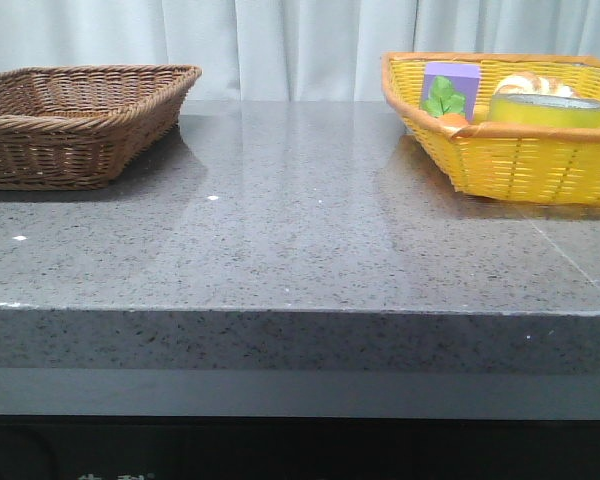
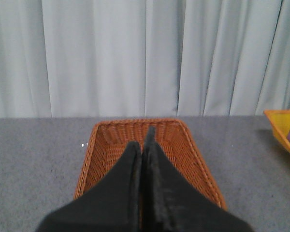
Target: Transfer tape with both arms
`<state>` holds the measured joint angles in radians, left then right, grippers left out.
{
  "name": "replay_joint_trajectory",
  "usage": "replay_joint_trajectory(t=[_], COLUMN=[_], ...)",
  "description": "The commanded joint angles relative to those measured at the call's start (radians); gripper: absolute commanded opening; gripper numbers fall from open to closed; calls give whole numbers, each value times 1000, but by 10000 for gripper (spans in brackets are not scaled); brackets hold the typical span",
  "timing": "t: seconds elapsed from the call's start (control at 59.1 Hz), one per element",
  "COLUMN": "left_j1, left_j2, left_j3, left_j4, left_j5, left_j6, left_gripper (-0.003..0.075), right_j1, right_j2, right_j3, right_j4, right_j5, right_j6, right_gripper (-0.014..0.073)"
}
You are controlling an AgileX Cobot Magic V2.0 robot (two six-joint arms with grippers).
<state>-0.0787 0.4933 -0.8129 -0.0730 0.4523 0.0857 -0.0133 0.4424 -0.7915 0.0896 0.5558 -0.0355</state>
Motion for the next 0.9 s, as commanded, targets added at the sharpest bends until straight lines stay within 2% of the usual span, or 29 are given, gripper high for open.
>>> replay_joint_trajectory(t=[0.0,0.085,0.457,0.525,0.609,0.643,0.711,0.778,0.829,0.88], left_j1=[1,1,1,1,1,1,1,-1,-8,-20], left_j2=[64,107,282,294,296,296,296,296,296,296], left_j3=[-35,-33,-31,-31,-31,-31,-31,-31,-31,-31], left_j4=[-3,-3,-3,-3,-3,-3,-3,-3,-4,-25], left_j5=[-37,-5,-19,-33,-37,-41,-49,-61,-63,-70], left_j6=[-8,-8,-8,-6,-2,-2,-2,-2,-2,-2], left_gripper=[-20,-20,-20,0,122,181,360,477,508,507], right_j1=[-6,-6,-6,-6,-6,-6,-6,-6,-6,-6], right_j2=[83,143,331,350,372,377,393,404,413,432], right_j3=[-35,-35,-35,-35,-35,-35,-35,-35,-43,-61], right_j4=[-9,-9,-11,-14,-19,-22,-32,-42,-44,-46], right_j5=[-26,-2,44,50,58,59,61,59,60,67], right_j6=[-7,-7,-7,-11,-17,-17,-18,-18,-18,-18], right_gripper=[-67,-67,-67,-63,4,62,208,353,427,450])
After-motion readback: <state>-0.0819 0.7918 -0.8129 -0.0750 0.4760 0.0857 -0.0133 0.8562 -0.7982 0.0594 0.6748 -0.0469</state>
